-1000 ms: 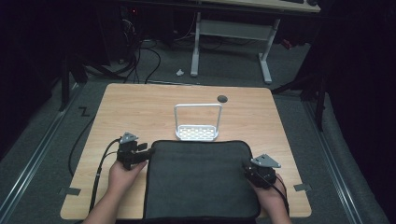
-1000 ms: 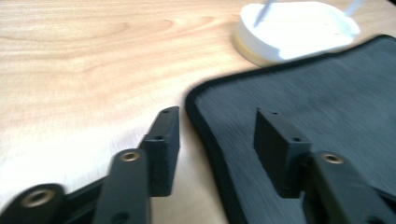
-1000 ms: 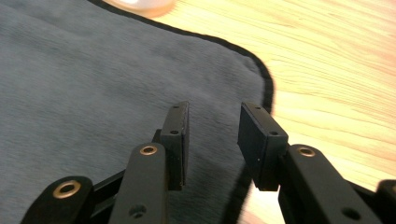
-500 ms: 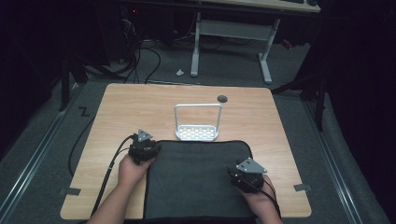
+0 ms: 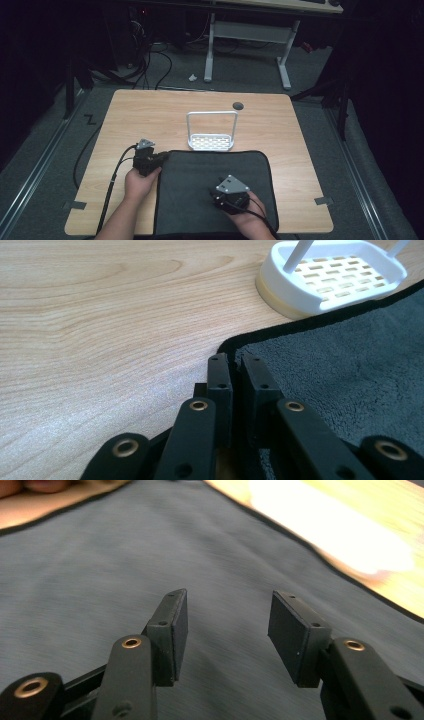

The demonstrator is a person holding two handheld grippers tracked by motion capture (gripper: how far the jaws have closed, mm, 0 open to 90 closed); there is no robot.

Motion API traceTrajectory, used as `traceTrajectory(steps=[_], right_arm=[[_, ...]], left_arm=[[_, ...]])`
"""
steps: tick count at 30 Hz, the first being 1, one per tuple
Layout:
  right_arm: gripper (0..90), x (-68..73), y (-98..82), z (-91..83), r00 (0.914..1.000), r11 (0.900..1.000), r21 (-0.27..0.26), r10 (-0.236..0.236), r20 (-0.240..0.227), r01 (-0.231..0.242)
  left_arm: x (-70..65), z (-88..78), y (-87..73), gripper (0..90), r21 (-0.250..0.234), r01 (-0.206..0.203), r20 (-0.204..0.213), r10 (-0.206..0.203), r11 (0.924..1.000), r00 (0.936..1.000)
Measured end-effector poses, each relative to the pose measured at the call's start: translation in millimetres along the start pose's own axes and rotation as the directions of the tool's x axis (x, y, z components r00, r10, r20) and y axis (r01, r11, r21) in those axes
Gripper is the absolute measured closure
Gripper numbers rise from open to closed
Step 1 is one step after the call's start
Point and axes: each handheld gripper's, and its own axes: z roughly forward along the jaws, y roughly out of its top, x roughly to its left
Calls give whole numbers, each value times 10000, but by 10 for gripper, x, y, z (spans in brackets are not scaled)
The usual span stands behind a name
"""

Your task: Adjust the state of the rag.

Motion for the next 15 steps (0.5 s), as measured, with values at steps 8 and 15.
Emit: traceTrajectory(steps=[8,15], right_arm=[[476,558,174,300,9906,9974,283,-618,-1221,657],[455,893,300,438,9760,9968,286,-667,-2072,742]], left_arm=[[10,-6,-4,828,-4,112,24,-112,9999,9999],[15,-8,-6,829,-51,179,31,-179,9998,9998]])
